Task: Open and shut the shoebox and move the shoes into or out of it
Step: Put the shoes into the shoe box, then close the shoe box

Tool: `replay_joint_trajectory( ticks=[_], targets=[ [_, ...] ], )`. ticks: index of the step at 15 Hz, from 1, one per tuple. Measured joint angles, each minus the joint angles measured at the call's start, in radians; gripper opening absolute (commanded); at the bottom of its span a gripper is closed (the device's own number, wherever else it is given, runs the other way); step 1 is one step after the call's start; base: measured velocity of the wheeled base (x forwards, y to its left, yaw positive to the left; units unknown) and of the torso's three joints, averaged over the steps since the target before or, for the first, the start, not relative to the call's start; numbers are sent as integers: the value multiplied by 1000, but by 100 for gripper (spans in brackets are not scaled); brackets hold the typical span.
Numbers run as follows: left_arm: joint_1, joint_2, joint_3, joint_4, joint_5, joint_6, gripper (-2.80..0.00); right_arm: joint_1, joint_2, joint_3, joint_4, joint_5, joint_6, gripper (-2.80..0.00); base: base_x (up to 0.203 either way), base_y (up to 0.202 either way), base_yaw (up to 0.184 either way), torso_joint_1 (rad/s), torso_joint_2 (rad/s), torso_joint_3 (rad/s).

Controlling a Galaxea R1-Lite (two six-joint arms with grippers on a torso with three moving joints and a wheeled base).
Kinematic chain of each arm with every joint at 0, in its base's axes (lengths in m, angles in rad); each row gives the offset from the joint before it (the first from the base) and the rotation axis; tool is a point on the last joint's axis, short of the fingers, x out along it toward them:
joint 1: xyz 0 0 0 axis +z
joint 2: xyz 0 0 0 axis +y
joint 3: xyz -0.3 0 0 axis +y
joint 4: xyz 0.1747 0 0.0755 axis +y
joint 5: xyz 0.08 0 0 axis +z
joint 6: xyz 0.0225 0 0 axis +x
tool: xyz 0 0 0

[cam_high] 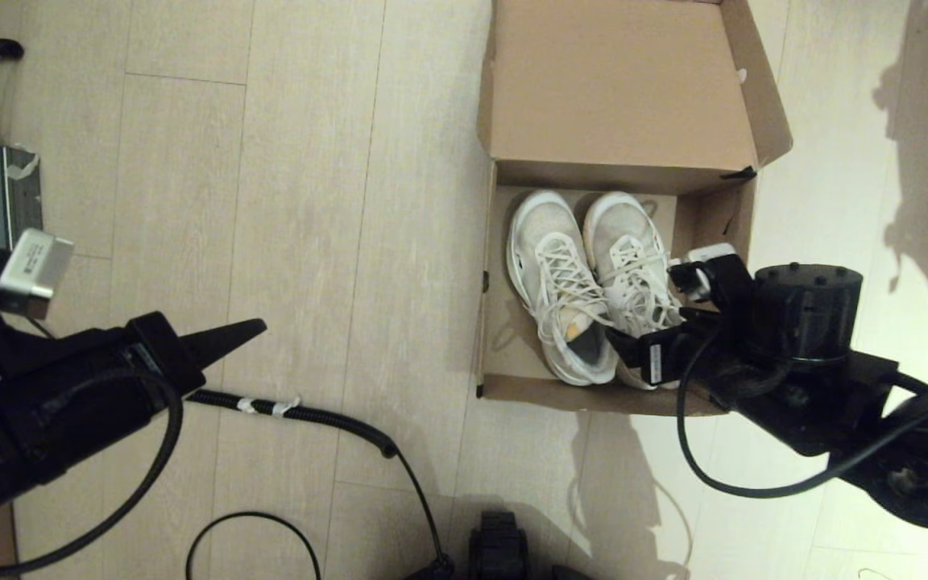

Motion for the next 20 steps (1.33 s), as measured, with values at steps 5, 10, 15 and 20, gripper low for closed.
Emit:
replay_joint_trajectory(
  ticks=[5, 10, 15, 20],
  targets=[
    [24, -21, 85, -5, -9, 0, -280, -52, -247, 88, 139, 0, 28, -280, 0, 0, 0, 0, 0, 0],
    [27, 88, -67, -12, -42, 5, -280, -254, -246, -113, 231, 11, 28, -280, 0, 0, 0, 0, 0, 0],
    [27, 305, -314, -11, -77, 27, -280, -436, -63, -453, 340, 22, -20, -280, 0, 0, 0, 0, 0, 0],
    [17, 507, -497, -14, -82, 48, -280, -571, 34, -520, 382, 146, 32, -280, 0, 0, 0, 0, 0, 0]
  ],
)
